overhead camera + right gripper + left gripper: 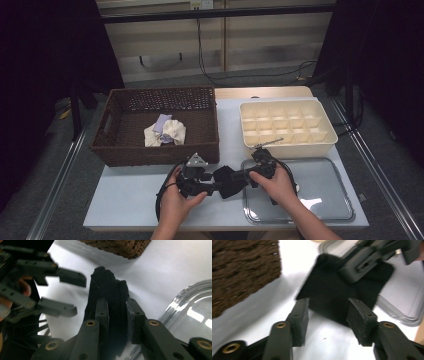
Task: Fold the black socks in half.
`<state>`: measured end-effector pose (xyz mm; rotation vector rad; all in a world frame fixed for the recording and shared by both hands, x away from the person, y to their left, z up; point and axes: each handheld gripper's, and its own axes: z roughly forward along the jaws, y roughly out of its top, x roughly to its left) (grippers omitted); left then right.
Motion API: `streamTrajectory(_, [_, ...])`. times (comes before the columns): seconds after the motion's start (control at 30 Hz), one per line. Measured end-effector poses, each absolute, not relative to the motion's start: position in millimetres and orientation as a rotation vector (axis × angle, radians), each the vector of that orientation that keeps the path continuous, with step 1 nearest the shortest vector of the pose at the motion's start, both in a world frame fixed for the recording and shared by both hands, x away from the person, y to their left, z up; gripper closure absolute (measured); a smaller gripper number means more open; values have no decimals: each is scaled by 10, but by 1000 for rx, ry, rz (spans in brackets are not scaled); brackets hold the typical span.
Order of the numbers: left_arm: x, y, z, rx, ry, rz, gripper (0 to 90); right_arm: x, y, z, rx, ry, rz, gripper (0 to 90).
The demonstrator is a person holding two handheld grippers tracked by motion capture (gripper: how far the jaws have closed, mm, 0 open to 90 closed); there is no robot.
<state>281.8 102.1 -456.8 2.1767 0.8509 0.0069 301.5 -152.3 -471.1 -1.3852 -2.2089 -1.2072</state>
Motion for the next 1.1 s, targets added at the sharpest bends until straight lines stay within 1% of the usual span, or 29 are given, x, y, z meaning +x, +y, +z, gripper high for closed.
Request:
streamTrajectory(0.07, [2840,1057,-4601,2178,860,11,477,3014,-1536,-4688,-1379,-2219,-1204,744])
streamTrajectory(0.13, [2855,1096,-4641,2170,885,8,496,3018,-1560,-4668,-1388,-2222,-1206,743])
streamTrajectory(0.17, [2865,1109,-4657,2171,881,20,485,3022,-1577,-4652,-1386,-2224,-1207,743])
streamTrajectory(0.23, [2881,1134,-4677,2204,869,68,438,3021,-1600,-4619,-1389,-2232,-1211,743])
streamTrajectory(0.33, [2901,1168,-4711,2193,871,72,404,3021,-1629,-4563,-1394,-2247,-1207,743])
streamTrajectory(0.43, [2909,1187,-4735,2194,862,111,344,3030,-1661,-4510,-1387,-2269,-1213,743])
streamTrajectory(0.73, [2916,1251,-4775,2219,849,151,287,3063,-1774,-4330,-1400,-2306,-1209,740])
streamTrajectory(0.83, [2897,1251,-4795,2226,816,174,260,3076,-1800,-4275,-1398,-2320,-1205,739])
streamTrajectory(0.93, [2862,1238,-4821,2246,758,211,205,3091,-1827,-4211,-1400,-2326,-1207,738])
streamTrajectory(1.1, [2823,1223,-4845,2249,734,246,184,3124,-1867,-4094,-1413,-2339,-1205,737])
